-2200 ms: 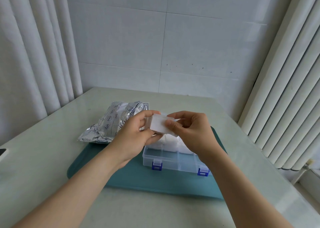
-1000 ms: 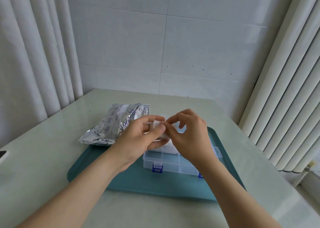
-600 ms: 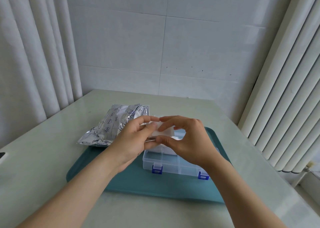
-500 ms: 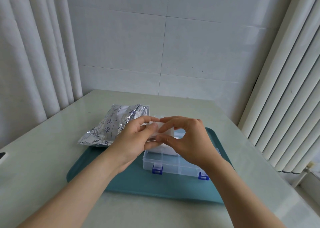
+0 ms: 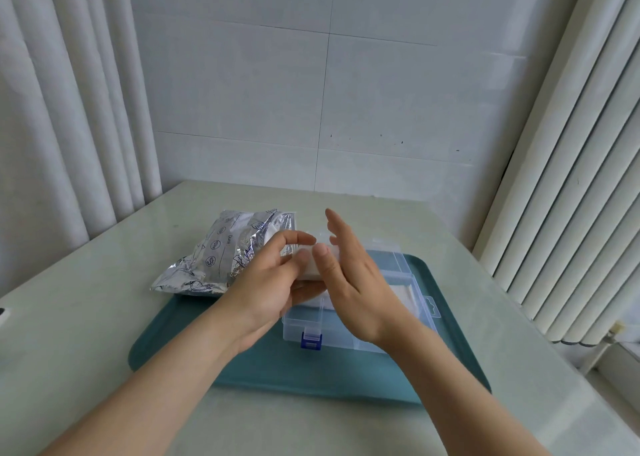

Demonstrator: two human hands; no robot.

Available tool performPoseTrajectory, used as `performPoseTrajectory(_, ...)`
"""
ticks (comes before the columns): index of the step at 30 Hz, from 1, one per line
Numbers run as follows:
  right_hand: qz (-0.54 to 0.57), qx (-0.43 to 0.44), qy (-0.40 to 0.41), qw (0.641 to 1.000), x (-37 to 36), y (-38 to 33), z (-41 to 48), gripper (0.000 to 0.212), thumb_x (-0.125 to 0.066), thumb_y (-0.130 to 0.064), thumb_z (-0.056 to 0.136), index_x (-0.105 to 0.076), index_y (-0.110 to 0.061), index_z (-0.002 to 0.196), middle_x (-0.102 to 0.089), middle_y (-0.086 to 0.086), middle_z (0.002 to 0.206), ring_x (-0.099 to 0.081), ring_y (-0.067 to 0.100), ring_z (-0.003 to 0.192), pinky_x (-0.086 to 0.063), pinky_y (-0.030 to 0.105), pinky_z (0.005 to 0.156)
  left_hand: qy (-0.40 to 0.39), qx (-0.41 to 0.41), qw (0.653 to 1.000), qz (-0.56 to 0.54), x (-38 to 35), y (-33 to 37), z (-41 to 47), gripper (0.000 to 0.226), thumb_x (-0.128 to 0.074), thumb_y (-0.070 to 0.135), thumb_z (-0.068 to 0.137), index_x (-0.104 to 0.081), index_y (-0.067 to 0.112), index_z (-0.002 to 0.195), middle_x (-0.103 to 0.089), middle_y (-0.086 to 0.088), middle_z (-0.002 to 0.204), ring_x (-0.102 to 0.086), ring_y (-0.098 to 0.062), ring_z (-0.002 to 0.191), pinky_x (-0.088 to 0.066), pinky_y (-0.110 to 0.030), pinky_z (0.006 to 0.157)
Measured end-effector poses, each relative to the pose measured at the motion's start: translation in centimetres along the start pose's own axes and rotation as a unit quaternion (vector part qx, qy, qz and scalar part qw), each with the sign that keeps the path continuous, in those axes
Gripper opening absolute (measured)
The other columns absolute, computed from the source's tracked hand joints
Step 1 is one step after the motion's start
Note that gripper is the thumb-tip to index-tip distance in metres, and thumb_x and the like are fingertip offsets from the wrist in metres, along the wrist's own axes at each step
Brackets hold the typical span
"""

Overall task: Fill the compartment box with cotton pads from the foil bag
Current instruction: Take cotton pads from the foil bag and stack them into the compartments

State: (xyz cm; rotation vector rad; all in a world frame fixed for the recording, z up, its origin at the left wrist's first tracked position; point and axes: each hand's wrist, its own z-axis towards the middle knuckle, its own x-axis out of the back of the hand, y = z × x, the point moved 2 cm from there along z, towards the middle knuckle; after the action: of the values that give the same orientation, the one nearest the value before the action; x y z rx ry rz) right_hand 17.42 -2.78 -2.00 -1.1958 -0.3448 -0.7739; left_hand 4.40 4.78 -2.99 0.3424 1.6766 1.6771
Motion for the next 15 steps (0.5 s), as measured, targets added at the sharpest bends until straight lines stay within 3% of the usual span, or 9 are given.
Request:
performPoseTrajectory(3, 0.077, -0.018, 0.03, 0.996, -0.8, -0.7, 0.0, 0.073, -0.027, -0.063, 0.104, -0.006, -0.034, 0.167, -0.014, -0.018, 0.172, -0.011, -0.007, 0.155, -0.016, 0.025, 0.127, 0.003, -0.008, 1.0, -0.002, -0.5, -0.3, 0.0, 0.021, -0.047, 0.017, 0.113, -0.057, 0.004, 0.127, -0.078, -0.018, 0.1, -0.076, -0.021, 0.088, -0.061, -0.028, 0.077)
performPoseTrajectory(6, 0.102, -0.033, 0.079, 0.991, -0.6, -0.8, 0.2, 0.07, -0.027, -0.063, 0.104, -0.011, -0.035, 0.167, -0.02, -0.016, 0.169, -0.019, -0.008, 0.151, -0.017, 0.013, 0.115, 0.008, -0.013, 1.0, -0.014, -0.7, -0.6, 0.1, 0.022, -0.046, 0.014, 0.113, -0.056, 0.003, 0.129, -0.076, -0.023, 0.112, -0.076, -0.023, 0.093, -0.061, -0.028, 0.077)
performPoseTrajectory(11, 0.073, -0.022, 0.055, 0.996, -0.8, -0.6, 0.1, 0.054, -0.032, -0.04, 0.113, -0.018, -0.034, 0.165, -0.027, -0.018, 0.164, -0.021, -0.005, 0.151, -0.019, 0.018, 0.116, -0.01, -0.028, 1.0, 0.005, -1.4, -0.9, -0.2, 0.014, -0.048, 0.013, 0.112, -0.055, 0.004, 0.12, -0.076, -0.01, 0.092, -0.074, -0.017, 0.083, -0.059, -0.025, 0.073)
performPoseTrajectory(13, 0.048, -0.015, 0.057, 0.997, -0.5, -0.5, 0.3, 0.051, -0.036, -0.029, 0.112, -0.029, -0.031, 0.162, -0.034, -0.017, 0.161, -0.026, -0.006, 0.147, -0.023, 0.017, 0.116, 0.013, -0.039, 0.999, 0.01, -1.2, -0.9, 0.0, 0.011, -0.048, 0.012, 0.112, -0.055, 0.006, 0.119, -0.075, -0.011, 0.099, -0.075, -0.016, 0.086, -0.06, -0.025, 0.075)
performPoseTrajectory(15, -0.015, -0.006, 0.096, 0.995, 0.2, -0.3, 0.6, 0.044, -0.045, -0.017, 0.105, -0.057, -0.025, 0.147, -0.057, -0.012, 0.146, -0.046, -0.007, 0.129, -0.036, 0.013, 0.107, 0.048, -0.05, 0.997, 0.03, -0.6, -1.0, 0.3, 0.012, -0.047, 0.011, 0.113, -0.058, 0.011, 0.118, -0.069, -0.018, 0.116, -0.076, -0.019, 0.097, -0.061, -0.03, 0.082)
